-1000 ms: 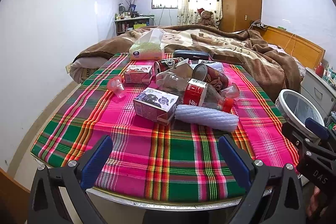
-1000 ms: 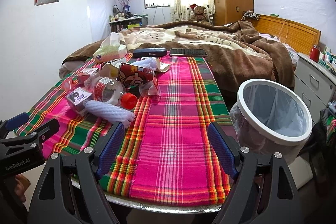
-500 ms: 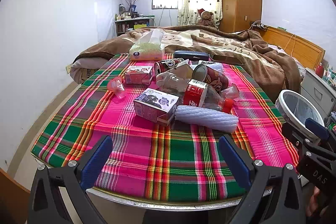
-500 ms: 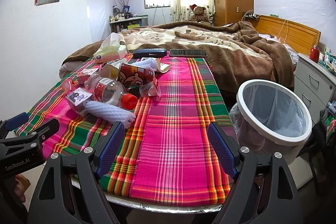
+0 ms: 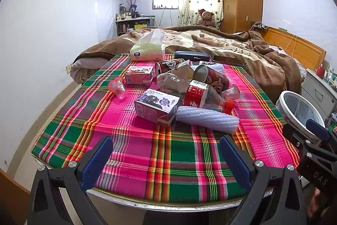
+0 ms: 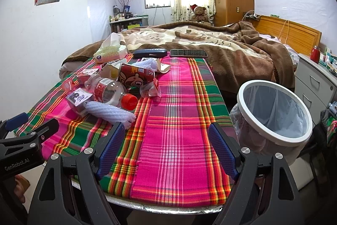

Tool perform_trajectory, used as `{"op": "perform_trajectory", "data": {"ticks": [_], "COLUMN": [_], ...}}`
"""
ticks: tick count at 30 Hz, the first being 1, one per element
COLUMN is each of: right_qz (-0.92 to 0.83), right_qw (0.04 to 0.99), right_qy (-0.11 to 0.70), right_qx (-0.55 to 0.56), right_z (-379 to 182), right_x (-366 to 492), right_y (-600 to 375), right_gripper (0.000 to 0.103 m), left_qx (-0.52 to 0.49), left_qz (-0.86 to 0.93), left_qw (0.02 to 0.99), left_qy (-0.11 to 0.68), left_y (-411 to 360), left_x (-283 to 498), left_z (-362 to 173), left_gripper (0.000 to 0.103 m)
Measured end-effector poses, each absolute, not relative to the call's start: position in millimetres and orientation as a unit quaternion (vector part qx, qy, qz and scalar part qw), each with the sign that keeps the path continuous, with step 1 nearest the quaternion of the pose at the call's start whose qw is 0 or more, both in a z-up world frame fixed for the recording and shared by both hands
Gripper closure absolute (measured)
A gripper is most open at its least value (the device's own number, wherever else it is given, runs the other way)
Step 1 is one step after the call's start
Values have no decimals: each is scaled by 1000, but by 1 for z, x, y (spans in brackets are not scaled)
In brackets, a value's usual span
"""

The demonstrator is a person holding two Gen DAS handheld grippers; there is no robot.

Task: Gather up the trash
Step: 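Grasp the white foam fruit net with the right gripper while the left gripper approaches the juice box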

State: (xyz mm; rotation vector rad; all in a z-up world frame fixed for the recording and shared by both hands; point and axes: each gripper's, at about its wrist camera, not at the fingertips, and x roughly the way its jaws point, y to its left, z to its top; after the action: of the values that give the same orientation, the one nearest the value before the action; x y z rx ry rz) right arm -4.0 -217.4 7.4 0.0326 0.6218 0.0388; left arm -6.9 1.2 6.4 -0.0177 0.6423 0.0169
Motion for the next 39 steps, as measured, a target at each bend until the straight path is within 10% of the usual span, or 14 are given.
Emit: {"op": "perform_trajectory", "data": {"ticks": [39], "right_qz": [141], "right_qw": [932], "right_qy": [333], "right_qx": [13], "right_z": [-15], "right_x": [51], "right_y": [-179], "right_gripper": [20], "left_qx": [-26], "left_qz": [23], "left_qw": [936], "left_qy": [349], "left_y": [74], "left_x": [57], "left_z": [-12], "left_gripper": [1]}}
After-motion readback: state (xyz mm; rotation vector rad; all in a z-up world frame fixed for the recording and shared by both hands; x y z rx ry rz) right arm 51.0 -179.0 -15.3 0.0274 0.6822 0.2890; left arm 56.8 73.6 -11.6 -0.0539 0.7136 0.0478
